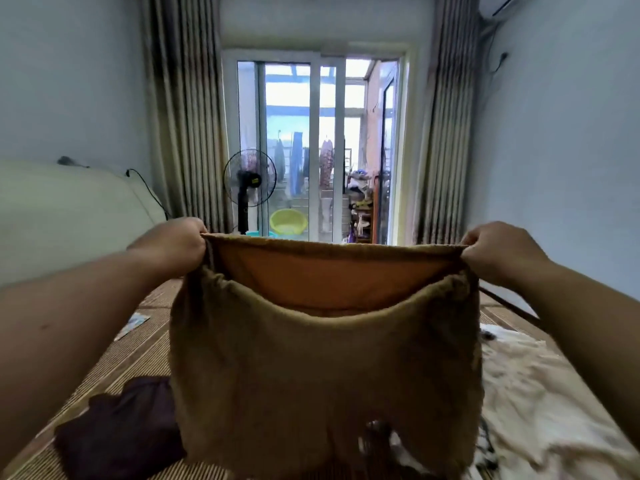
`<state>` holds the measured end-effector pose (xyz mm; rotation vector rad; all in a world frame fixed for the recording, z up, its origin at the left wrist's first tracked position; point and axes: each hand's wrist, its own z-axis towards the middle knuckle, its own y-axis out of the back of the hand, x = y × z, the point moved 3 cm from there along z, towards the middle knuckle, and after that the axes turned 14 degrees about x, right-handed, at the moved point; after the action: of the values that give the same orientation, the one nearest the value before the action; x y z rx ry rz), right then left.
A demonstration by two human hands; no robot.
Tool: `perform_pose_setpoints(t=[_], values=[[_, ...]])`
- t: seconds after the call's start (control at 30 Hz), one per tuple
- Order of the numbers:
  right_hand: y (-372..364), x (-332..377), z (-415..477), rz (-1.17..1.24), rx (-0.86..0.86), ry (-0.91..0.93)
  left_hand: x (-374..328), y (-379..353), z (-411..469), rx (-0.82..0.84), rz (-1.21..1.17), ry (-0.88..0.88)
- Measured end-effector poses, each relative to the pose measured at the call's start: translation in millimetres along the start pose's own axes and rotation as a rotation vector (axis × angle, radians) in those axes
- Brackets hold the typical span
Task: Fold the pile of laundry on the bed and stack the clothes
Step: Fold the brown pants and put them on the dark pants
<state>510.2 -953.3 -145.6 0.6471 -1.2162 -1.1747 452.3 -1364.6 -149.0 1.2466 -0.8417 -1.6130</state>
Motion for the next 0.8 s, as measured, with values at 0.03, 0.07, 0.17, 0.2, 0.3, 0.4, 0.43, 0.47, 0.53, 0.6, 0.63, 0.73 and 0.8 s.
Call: perform_pose_setpoints(t=[0.03,0.07,0.17,0.2,0.3,0.4,0.43,0.47,0.53,0.6,0.63,0.73,0.8], values=[[3,-5,-10,-0.023,0.026,-0.038,5,9,-10,0.008,0.020,0.020],[5,-10,-16,-0.008,0.045,-0.079,8,15,-18,0.024,0.039,0.042],[8,-11,-44,0.352,0.203,-0.159,12,18,-49,0.126,-0.031,0.139],[8,-8,-51,0.479,0.249,-0.172,15,16,-58,0.186,-0.141,0.178],[13,3,-62,0.669,0.291,-0.157,24,9,-75,0.331,-0.581,0.280],[19,12,-65,0.799,0.314,-0.126,22,7,-89,0.423,-0.936,0.312],[23,13,-66,0.835,0.310,-0.124,20,6,-93,0.438,-1.076,0.312],[27,13,-67,0.882,0.300,-0.125,17,6,-97,0.457,-1.201,0.298],[34,13,-69,0.970,0.281,-0.122,13,6,-107,0.506,-1.423,0.256],[40,11,-74,1.002,0.280,-0.117,9,9,-116,0.575,-1.564,0.189],[42,9,-75,0.999,0.286,-0.113,7,10,-120,0.604,-1.550,0.153],[46,5,-82,1.042,0.284,-0.108,3,6,-124,0.605,-1.309,0.093],[48,1,-85,1.117,0.249,-0.108,2,2,-124,0.569,-1.112,0.060]])
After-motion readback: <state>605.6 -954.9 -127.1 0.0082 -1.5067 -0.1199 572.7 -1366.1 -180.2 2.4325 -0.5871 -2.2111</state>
